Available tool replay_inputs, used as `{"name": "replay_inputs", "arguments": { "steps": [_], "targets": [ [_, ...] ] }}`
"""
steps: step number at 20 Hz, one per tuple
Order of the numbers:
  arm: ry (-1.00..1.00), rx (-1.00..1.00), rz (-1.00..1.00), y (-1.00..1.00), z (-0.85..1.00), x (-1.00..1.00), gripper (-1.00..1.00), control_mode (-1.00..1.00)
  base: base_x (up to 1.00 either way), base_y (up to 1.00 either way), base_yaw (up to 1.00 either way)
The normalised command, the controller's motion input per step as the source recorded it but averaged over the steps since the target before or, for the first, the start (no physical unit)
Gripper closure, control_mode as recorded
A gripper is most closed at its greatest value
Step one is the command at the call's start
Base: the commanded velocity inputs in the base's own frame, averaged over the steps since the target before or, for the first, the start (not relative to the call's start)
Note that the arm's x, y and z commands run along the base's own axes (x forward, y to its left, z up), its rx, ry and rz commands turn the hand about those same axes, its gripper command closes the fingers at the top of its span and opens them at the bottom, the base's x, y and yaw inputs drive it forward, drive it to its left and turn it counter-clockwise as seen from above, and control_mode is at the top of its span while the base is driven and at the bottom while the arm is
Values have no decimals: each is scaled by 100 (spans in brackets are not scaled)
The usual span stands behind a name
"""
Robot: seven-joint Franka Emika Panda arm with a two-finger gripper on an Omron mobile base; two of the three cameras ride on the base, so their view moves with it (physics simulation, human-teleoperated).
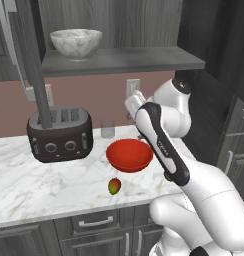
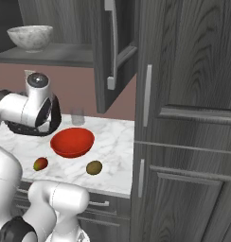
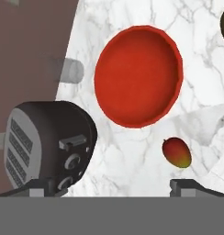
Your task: Pick both bowls and place them on the counter. Then place the potato in one bowl and place the mango in the other bowl.
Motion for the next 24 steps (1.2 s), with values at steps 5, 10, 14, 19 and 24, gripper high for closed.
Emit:
{"name": "replay_inputs", "arguments": {
  "steps": [5, 10, 14, 19, 24],
  "targets": [
    [-23, 0, 0, 8, 60, 0, -100, -100, 0, 0, 0],
    [-16, 3, 0, 8, 68, 0, -100, -100, 0, 0, 0],
    [-5, 7, 0, 12, 73, 3, -100, -100, 0, 0, 0],
    [1, 5, 0, 17, 72, 16, -100, -100, 0, 0, 0],
    [5, 9, 0, 10, 61, 18, -100, -100, 0, 0, 0]
  ]
}}
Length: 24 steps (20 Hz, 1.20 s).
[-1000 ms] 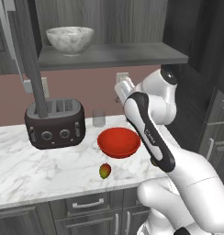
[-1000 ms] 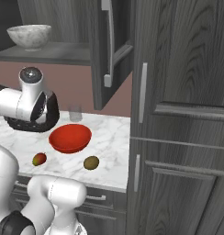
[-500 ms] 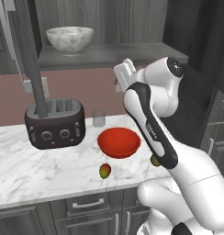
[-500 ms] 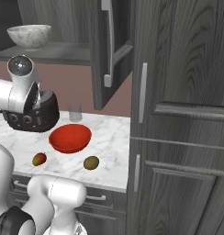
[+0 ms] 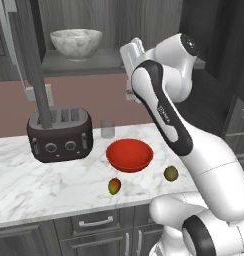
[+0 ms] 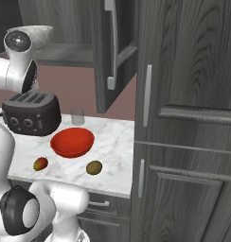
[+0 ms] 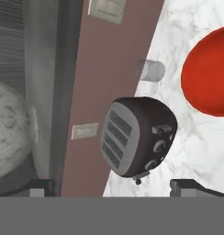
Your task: Pick both bowls and place them on the counter. Then place the potato in one bowl and place the mango in the other bowl.
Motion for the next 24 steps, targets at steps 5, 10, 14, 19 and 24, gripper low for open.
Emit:
{"name": "replay_inputs", "arguments": {
  "steps": [5, 10, 14, 19, 24],
  "targets": [
    [0, 5, 0, 8, 52, 13, -100, -100, 0, 0, 0],
    [0, 4, 0, 13, 39, 25, -100, -100, 0, 0, 0],
    [0, 5, 2, 15, 14, 39, -100, -100, 0, 0, 0],
    [0, 1, 2, 12, 0, 49, -100, -100, 0, 0, 0],
    [0, 1, 5, 16, 2, 56, -100, -100, 0, 0, 0]
  ]
}}
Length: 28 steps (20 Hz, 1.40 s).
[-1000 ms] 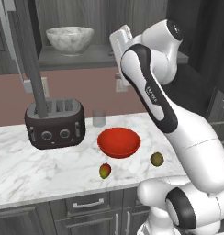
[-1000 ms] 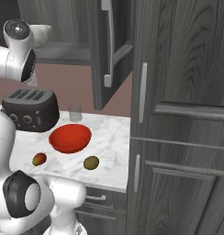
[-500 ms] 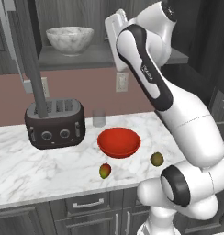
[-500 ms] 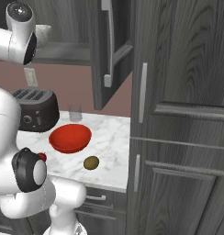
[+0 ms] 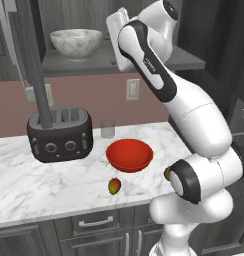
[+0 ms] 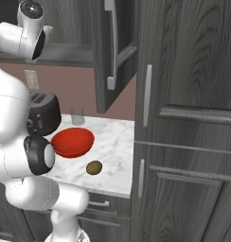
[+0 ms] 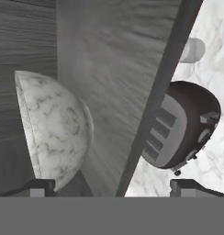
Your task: Pick both bowls and place them on the counter. Then place the potato in one bowl and place the mango in the other bowl.
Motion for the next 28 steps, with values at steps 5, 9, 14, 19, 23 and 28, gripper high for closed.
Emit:
{"name": "replay_inputs", "arguments": {
  "steps": [5, 9, 14, 19, 23, 28],
  "targets": [
    [-2, 0, 4, 28, 15, 46, -100, -100, 0, 0, 0],
    [0, 0, 1, 30, 20, 25, -100, -100, 0, 0, 0],
    [7, 0, 0, 21, 15, 36, -100, -100, 0, 0, 0],
    [5, 0, 0, 14, 3, 39, -100, -100, 0, 0, 0],
    [1, 0, 0, 16, 1, 28, -100, -100, 0, 0, 0],
    [3, 0, 0, 11, 0, 4, -100, -100, 0, 0, 0]
  ]
}}
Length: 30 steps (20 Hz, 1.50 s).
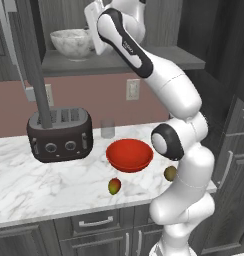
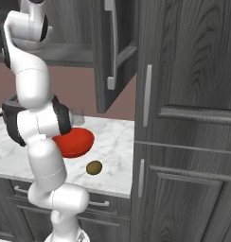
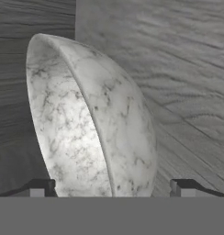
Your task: Pick both bowls and place them on the counter. Then place the potato in one bowl and place the mango in the other bowl.
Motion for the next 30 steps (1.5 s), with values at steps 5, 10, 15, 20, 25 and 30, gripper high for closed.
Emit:
{"name": "replay_inputs", "arguments": {
  "steps": [5, 10, 15, 20, 25, 30],
  "targets": [
    [10, 0, 0, 7, -9, 0, -100, -100, 0, 0, 0],
    [8, 0, 0, 3, -13, 1, -100, -100, 0, 0, 0],
    [5, -2, 0, 2, -16, -8, 100, -100, 0, 0, 0],
    [7, -1, 0, 0, -19, -22, 100, -100, 0, 0, 0],
    [4, 0, 0, 0, -13, -45, 100, -100, 0, 0, 0],
    [1, 0, 0, -3, -8, -64, 100, -100, 0, 0, 0]
  ]
}}
